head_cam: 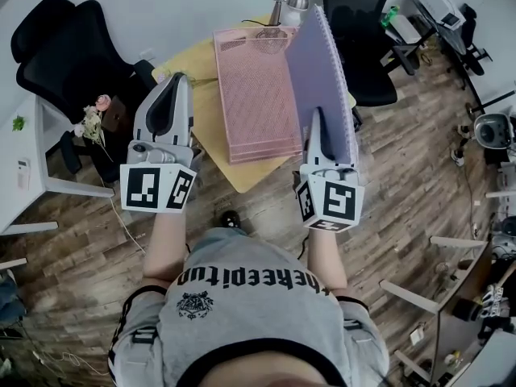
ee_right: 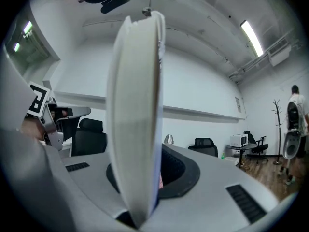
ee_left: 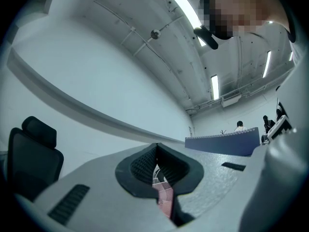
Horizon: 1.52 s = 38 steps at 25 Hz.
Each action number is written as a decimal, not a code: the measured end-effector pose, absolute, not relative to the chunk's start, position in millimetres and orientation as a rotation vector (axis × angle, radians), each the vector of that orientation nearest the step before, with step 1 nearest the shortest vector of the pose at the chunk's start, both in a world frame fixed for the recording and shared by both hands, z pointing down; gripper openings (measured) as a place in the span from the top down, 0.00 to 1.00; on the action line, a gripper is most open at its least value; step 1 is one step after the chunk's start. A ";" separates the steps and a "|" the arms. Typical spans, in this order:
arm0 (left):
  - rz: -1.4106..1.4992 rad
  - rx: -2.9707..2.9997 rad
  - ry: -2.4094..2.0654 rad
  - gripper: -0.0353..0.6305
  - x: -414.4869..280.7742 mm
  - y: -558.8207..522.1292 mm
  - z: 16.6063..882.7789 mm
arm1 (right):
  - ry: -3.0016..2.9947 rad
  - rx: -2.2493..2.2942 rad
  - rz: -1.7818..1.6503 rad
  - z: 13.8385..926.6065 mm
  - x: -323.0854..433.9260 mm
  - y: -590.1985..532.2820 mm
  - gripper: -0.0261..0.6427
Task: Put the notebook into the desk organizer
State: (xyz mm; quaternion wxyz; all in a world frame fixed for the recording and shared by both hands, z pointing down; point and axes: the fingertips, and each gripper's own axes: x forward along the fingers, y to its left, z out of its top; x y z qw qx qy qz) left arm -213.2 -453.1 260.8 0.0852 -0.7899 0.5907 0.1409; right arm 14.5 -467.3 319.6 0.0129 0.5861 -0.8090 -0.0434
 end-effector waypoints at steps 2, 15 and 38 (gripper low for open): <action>0.422 -2.360 1.758 0.94 -218.2 -461.8 262.4 | -2.486 1.808 -0.179 322.9 9.3 -477.8 0.91; 0.434 -2.389 1.780 0.94 -254.0 -505.1 280.5 | -2.250 1.664 -0.411 342.4 -24.6 -541.7 0.91; 0.442 -2.406 1.833 0.94 -286.9 -536.3 302.8 | -1.830 1.137 -0.815 416.1 -75.9 -580.2 0.91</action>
